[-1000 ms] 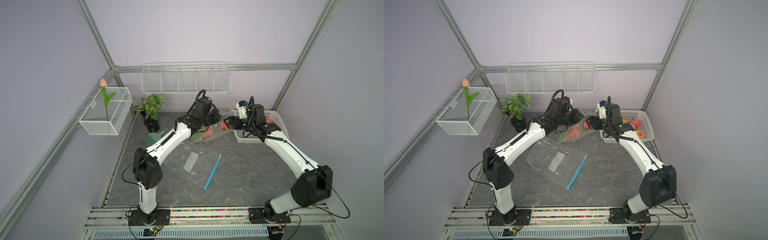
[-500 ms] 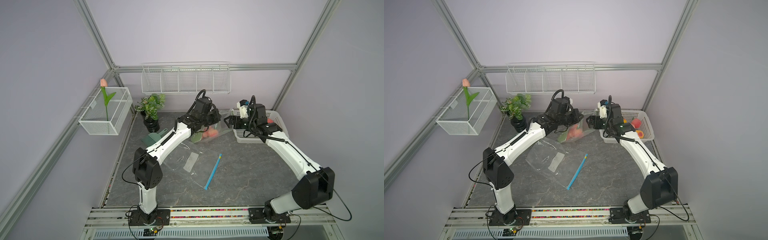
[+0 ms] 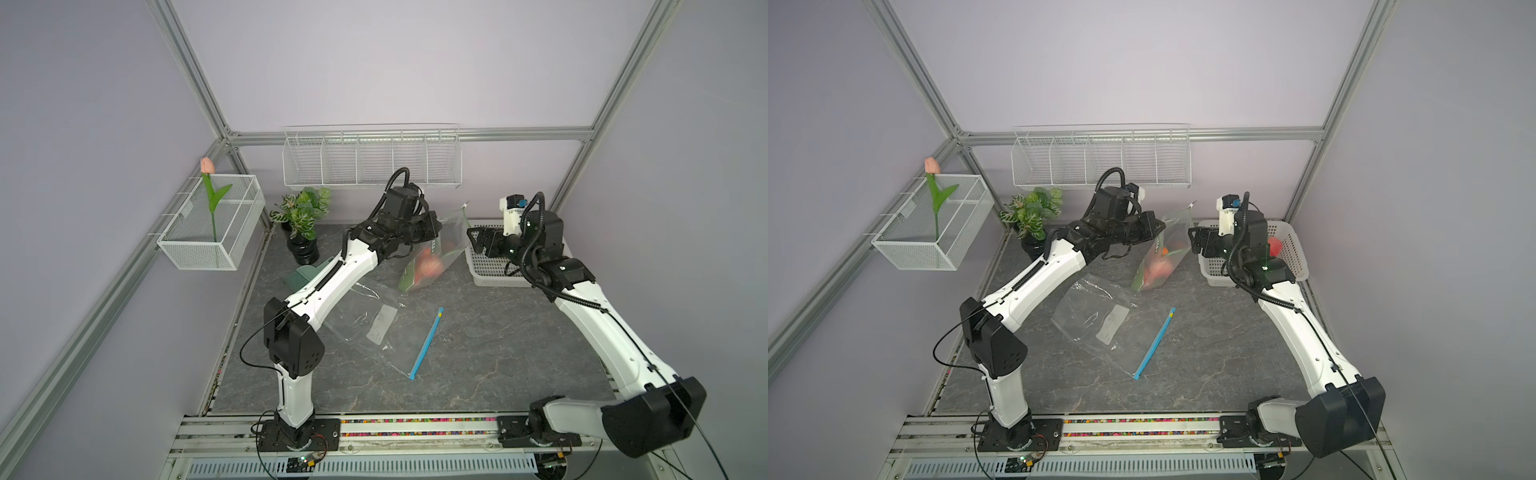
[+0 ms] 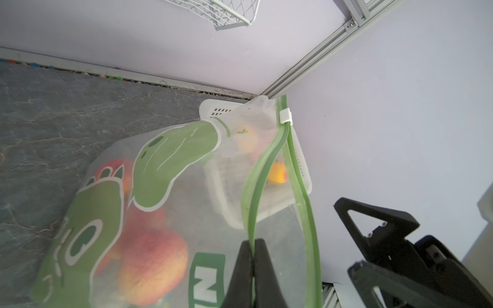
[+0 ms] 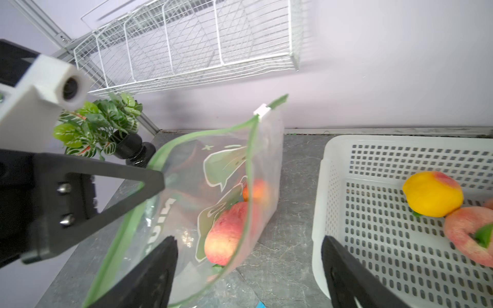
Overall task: Place the peach in a zip-top bag and seal the zipper
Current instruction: Place the peach in the zipper food storage bag, then zip the zipper on the zipper food storage bag.
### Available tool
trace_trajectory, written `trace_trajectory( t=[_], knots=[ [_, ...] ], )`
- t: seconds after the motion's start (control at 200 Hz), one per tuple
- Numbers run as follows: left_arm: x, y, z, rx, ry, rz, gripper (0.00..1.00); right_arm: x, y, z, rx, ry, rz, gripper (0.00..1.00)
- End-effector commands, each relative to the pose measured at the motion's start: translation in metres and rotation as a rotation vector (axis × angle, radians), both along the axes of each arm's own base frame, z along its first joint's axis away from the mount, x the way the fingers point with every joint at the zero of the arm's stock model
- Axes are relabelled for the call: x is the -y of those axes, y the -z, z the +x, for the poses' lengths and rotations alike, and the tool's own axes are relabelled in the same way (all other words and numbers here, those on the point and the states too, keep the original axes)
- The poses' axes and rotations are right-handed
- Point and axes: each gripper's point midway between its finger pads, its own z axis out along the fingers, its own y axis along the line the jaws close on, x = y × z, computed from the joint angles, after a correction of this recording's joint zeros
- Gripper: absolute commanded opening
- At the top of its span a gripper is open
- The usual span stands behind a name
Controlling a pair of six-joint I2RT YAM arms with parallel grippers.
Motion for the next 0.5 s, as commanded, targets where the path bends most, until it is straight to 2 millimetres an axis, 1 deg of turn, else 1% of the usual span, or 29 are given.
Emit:
trace_trajectory(
  t=[0.0,0.04,0.045,0.055,0.09,0.24,0.315,0.385,0.5],
  knots=[
    [-0.011,-0.008,0.003,0.053,0.046,0.061,0.00,0.015,-0.001,-0.001,0.019,0.025,0.034,0.86],
    [-0.015,-0.008,0.004,0.060,0.052,0.080,0.00,0.013,-0.001,-0.003,0.023,0.014,0.044,0.86],
    [-0.015,-0.008,0.004,0.061,0.053,0.082,0.00,0.019,-0.001,-0.001,0.024,0.027,0.045,0.86],
    [-0.016,-0.009,0.005,0.063,0.055,0.085,0.00,0.024,-0.001,0.000,0.026,0.037,0.044,0.86],
    [-0.020,-0.010,0.006,0.071,0.064,0.095,0.00,0.029,0.001,0.001,0.027,0.044,0.044,0.86],
    [-0.037,-0.023,0.007,0.143,0.122,0.147,0.00,0.034,0.008,0.001,0.050,0.029,0.016,0.85],
    [-0.046,-0.031,0.006,0.188,0.158,0.170,0.00,0.029,0.009,0.000,0.093,-0.026,-0.007,0.85],
    [-0.054,-0.035,0.008,0.200,0.186,0.178,0.00,0.025,0.010,0.001,0.125,-0.060,-0.022,0.85],
    [-0.068,-0.042,0.008,0.193,0.260,0.136,0.00,0.010,0.009,-0.002,0.205,-0.173,-0.058,0.85]
  ],
)
